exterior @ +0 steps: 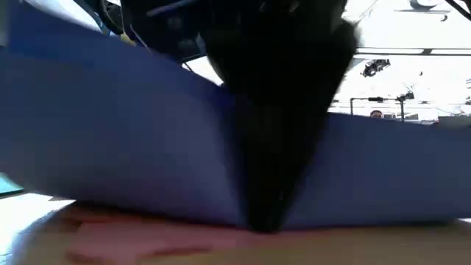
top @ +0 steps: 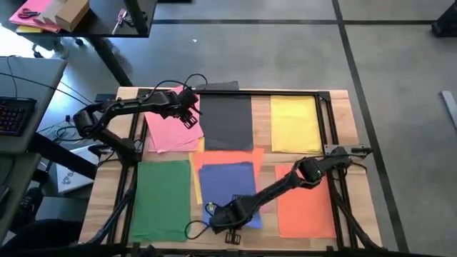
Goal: Organize paper
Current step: Adjust the stacked colored papers
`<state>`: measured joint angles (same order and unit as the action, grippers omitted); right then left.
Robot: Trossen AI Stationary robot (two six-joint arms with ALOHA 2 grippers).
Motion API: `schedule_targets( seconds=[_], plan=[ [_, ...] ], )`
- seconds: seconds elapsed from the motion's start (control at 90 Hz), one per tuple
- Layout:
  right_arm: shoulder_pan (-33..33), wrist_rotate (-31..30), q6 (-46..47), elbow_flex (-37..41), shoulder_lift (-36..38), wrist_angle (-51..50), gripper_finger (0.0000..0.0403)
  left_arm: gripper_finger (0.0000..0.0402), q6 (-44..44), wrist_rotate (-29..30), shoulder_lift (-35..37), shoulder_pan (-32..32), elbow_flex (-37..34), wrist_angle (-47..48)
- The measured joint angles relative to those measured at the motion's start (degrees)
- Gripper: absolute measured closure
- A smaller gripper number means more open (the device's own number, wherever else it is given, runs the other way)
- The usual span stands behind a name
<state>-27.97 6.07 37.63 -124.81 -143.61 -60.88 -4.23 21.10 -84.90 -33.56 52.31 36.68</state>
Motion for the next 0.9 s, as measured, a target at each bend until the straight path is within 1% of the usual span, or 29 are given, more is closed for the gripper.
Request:
schedule_targets(
  seconds=[0.111,0.211,0.333,0.433,0.533,0.644,0.711,0.822,0.856,0.9],
  plan=[
    [0.1,-0.3,1.2,0.0,0.0,0.0,0.0393,0.0245,0.0,-1.0,0.0,0.2,0.0,0.7],
    [0.1,-0.5,1.5,0.0,0.0,0.8,0.0361,0.0245,0.0,-1.1,0.0,0.5,0.0,1.6],
    [0.1,3.8,1.9,-0.2,0.2,2.6,0.0296,0.0245,0.0,-1.1,0.1,0.7,0.0,3.0],
    [0.1,6.6,2.7,-2.6,0.3,1.1,0.0237,0.0245,0.0,-1.2,0.7,0.6,0.0,4.2],
    [0.1,6.9,1.9,-6.7,0.6,-3.2,0.0182,0.0245,1.2,-1.4,1.3,0.6,0.0,5.8],
    [0.1,6.0,-0.1,-10.2,0.7,-5.7,0.0133,0.0245,1.4,-1.4,1.4,0.6,0.0,6.8],
    [0.2,7.9,-0.4,-10.1,0.9,-5.4,0.0111,0.0245,1.4,-1.4,1.4,0.6,0.0,7.2],
    [0.5,14.1,-2.6,-10.1,1.1,-6.6,0.0089,0.0245,1.7,-1.2,1.4,0.6,0.0,7.3],
    [0.6,13.8,-3.2,-10.1,1.4,-6.8,0.0086,0.0245,1.8,-1.2,1.4,0.6,0.0,7.3],
    [1.0,10.5,-3.8,-10.1,1.9,-8.4,0.0086,0.0245,1.9,-1.2,1.4,0.6,0.0,7.5]
  ],
)
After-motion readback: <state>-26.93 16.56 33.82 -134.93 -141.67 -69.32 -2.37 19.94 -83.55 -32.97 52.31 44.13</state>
